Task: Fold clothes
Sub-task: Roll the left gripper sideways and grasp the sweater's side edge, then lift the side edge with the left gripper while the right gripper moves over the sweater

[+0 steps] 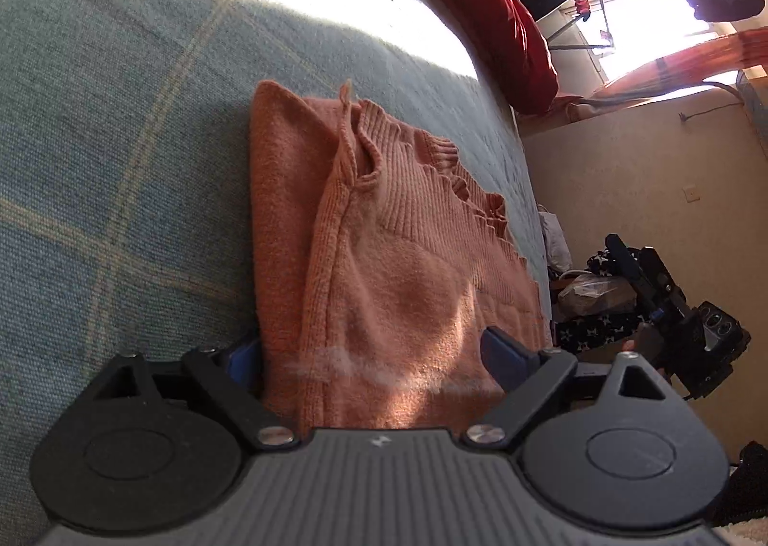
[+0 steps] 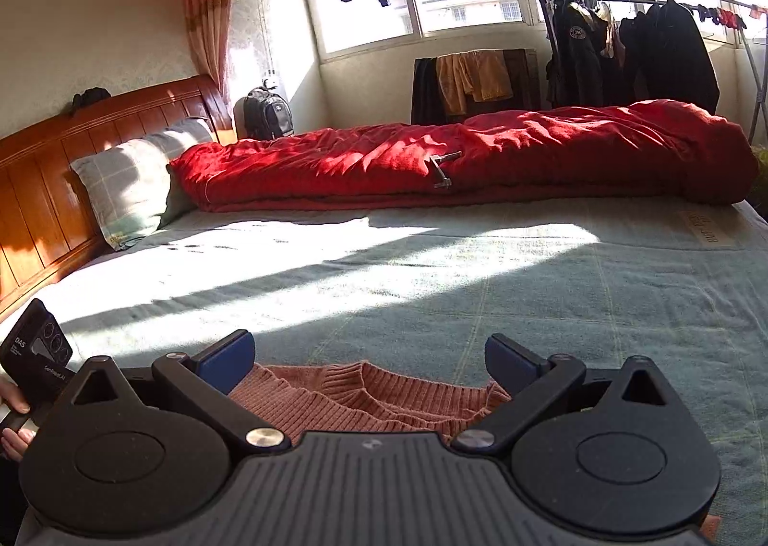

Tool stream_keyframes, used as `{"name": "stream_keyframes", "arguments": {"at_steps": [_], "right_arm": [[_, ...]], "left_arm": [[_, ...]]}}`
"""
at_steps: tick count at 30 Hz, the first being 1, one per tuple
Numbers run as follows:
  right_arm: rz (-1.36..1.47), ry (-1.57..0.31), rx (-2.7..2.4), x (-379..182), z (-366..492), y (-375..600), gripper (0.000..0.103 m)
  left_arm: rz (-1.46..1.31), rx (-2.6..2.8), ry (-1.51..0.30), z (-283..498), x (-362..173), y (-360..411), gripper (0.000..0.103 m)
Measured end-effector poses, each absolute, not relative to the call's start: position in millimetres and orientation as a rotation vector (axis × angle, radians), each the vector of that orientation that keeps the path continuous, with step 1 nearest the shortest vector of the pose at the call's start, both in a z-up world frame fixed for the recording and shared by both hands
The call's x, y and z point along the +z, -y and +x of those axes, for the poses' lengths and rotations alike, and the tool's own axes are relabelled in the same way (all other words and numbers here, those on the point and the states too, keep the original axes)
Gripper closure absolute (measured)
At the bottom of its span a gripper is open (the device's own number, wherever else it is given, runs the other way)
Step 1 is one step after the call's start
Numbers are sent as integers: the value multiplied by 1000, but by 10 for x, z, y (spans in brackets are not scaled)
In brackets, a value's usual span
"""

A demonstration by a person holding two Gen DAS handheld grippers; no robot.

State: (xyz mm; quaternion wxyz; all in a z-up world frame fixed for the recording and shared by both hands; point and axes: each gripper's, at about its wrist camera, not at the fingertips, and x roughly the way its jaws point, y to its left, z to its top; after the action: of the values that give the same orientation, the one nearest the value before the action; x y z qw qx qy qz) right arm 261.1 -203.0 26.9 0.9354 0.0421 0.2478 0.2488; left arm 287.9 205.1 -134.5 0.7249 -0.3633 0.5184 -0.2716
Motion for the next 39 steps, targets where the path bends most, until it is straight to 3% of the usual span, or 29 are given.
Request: {"name": "stream_keyframes", "arguments": {"at_steps": [7,17,27,28,33,39], "right_arm": [[119,-522,553,370,2950,1912,0],[122,-557,620,328,3155,1841,0],[144,-569,624,352,3182,1903,0],[145,-569,623,350,3182,1912,0],[158,-592,609,299,3233,1959,0],[154,-605,608,257,3272,1978,0]], "left_arm": [[-978,-580,-1144,3330,-1525,-2137,11],[-1016,-597,-1154,2807,-1520,-2000,11],[-969,-627,-1203,3200,-1561,-1885,15],[-960,-627,-1199,3183,-1563,-1884,17],[-964,-550,-1229,3092,-1672,-2063,63],[-958,-548,-1216,3067,-1725,-2053,67]]}}
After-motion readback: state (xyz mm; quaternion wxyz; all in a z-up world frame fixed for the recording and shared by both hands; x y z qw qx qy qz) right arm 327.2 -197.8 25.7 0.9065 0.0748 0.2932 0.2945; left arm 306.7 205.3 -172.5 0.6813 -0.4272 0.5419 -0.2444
